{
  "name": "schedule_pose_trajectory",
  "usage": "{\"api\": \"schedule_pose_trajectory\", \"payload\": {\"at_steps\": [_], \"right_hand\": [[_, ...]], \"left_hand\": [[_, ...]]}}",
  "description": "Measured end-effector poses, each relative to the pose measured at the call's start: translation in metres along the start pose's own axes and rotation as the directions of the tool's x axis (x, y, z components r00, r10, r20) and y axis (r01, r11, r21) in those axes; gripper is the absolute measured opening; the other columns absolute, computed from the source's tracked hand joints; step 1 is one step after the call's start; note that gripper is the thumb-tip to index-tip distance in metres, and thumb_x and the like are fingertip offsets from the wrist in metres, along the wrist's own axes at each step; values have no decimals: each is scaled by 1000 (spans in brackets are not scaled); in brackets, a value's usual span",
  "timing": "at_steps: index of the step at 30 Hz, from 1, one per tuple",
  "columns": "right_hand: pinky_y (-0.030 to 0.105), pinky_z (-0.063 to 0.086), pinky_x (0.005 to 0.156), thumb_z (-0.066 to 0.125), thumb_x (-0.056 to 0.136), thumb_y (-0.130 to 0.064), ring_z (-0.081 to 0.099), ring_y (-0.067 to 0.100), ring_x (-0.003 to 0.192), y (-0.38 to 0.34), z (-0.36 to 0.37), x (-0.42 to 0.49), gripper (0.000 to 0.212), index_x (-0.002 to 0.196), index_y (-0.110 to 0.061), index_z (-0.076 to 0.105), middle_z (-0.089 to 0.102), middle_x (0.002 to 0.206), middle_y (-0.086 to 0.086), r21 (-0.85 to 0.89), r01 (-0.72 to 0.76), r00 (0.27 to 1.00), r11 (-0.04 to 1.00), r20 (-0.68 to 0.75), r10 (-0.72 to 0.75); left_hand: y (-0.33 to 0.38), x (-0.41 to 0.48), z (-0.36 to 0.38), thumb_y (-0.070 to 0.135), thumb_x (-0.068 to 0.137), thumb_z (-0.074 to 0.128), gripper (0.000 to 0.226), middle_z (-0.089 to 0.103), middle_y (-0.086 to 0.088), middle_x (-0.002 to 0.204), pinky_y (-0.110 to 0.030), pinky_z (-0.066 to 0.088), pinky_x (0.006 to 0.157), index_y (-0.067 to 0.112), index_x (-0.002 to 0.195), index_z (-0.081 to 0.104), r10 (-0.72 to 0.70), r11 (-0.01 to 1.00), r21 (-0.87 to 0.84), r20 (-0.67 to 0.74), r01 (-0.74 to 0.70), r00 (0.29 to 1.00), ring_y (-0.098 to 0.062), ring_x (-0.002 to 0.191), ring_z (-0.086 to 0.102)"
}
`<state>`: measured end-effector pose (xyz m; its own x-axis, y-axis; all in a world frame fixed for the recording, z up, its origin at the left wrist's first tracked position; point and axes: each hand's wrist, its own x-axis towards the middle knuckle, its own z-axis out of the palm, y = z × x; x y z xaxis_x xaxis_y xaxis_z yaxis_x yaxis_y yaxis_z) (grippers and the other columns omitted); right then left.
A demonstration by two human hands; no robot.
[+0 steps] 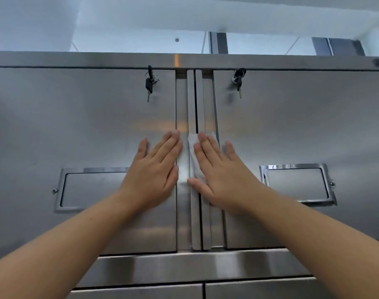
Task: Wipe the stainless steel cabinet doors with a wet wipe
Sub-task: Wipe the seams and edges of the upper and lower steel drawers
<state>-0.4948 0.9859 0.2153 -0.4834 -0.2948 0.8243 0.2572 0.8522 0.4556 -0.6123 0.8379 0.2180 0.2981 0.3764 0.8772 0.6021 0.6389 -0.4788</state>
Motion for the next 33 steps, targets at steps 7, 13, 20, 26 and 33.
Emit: {"api": "schedule_pose_trajectory", "payload": {"at_steps": [7,13,20,26,33], "right_hand": [[26,-20,107,-16,76,-65,-31,16,138,4,0,6,81,138,-15,-27,-36,149,9,117,-10,998,993,65,2],[33,-17,110,0,97,-53,-25,16,141,22,-16,47,68,146,-10,-20,-30,152,9,12,-76,996,997,57,75],[41,-12,110,-26,81,-58,-19,21,141,20,-2,37,79,142,-8,-16,-25,149,9,-46,-18,1000,999,-10,17],[38,-21,107,-23,77,-56,-23,18,141,33,-10,61,77,141,-12,-25,-35,145,5,-50,-61,998,997,-10,60],[35,-15,111,-14,87,-46,-16,23,144,37,-19,74,72,148,-8,-15,-23,154,13,-106,-90,996,990,-21,88]], "left_hand": [[-12,15,3,26,92,32,54,36,-11,148,-41,9,111,2,140,40,32,999,42,-54,-30,998,-18,138,27],[-13,14,6,28,93,32,54,34,-9,150,-42,13,111,3,141,39,30,999,36,-62,-28,998,-17,139,28],[-15,13,7,29,93,31,55,34,-9,150,-44,16,109,3,141,37,32,999,45,-67,-29,997,-17,139,27],[-15,13,9,30,93,31,55,34,-9,150,-46,18,108,6,143,33,38,998,50,-66,-35,997,-17,139,26],[-17,13,10,31,93,31,55,33,-7,151,-45,20,107,9,143,29,39,998,48,-72,-36,997,-16,140,25]]}}
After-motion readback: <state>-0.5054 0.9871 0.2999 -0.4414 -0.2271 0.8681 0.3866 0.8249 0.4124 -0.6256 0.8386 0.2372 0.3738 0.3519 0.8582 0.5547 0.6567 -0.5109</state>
